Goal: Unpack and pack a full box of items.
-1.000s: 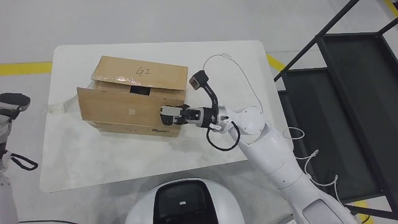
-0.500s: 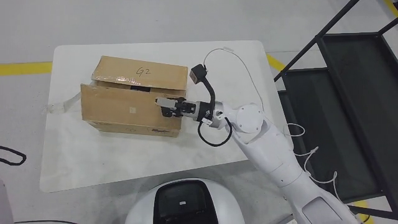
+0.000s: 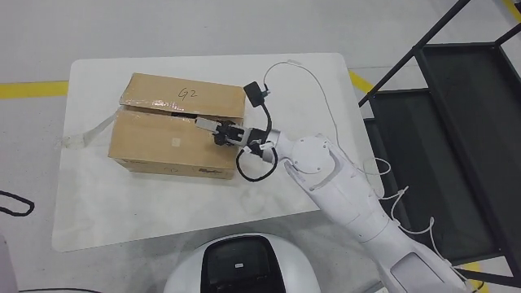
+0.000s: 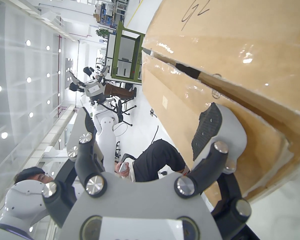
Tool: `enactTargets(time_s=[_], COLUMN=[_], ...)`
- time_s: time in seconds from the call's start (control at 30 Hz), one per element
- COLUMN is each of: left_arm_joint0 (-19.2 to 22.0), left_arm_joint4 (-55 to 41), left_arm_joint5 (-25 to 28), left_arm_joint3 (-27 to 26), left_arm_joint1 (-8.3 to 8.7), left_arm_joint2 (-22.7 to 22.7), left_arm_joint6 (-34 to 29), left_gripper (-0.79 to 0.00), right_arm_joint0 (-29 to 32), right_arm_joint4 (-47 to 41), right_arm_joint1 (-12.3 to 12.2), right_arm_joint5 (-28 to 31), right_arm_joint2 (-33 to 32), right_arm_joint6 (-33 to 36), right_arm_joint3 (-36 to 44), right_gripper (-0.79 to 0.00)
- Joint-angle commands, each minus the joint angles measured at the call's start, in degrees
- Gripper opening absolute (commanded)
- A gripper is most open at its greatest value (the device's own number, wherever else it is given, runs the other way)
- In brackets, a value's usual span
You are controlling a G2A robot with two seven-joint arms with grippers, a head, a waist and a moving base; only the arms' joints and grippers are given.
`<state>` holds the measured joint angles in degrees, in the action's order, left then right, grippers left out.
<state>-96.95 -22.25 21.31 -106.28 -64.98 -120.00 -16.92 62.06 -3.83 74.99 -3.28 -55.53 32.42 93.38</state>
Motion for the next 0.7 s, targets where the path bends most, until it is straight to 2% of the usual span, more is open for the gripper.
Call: enactTargets(time_s=[0.0, 0.13, 0.23, 0.43, 0.57, 0.67], left_arm_joint0=[0.0, 0.0, 0.0, 0.0, 0.0, 0.0], left_arm_joint4=[0.0, 0.0, 0.0, 0.0, 0.0, 0.0], left_arm_joint5=[0.0, 0.0, 0.0, 0.0, 0.0, 0.0], left_arm_joint3=[0.0, 0.0, 0.0, 0.0, 0.0, 0.0], left_arm_joint1=[0.00, 0.00, 0.00, 0.00, 0.00, 0.00], left_arm_joint2=[0.0, 0.0, 0.0, 0.0, 0.0, 0.0], left_arm_joint6=[0.0, 0.0, 0.0, 0.0, 0.0, 0.0], left_gripper=[0.000, 0.000, 0.000, 0.000, 0.000, 0.000], right_arm_joint0=[0.0, -0.2, 0.1, 0.3, 0.0, -0.8], right_arm_joint4=[0.2, 0.6, -2.7, -5.8, -6.8, -6.0], right_arm_joint1=[0.1, 0.2, 0.1, -0.3, -0.2, 0.0], right_arm_joint5=[-1.0, -1.0, 2.7, 6.1, 4.6, 1.9], right_arm_joint2=[0.1, 0.2, -0.8, -4.4, -5.7, -5.0], right_arm_joint6=[-0.7, -0.8, 0.9, 2.6, -0.6, -2.2], right_arm_joint3=[-0.1, 0.5, 1.9, 2.7, 1.8, 0.8], right_gripper=[-0.028, 0.000, 0.000, -0.040, -0.083, -0.065])
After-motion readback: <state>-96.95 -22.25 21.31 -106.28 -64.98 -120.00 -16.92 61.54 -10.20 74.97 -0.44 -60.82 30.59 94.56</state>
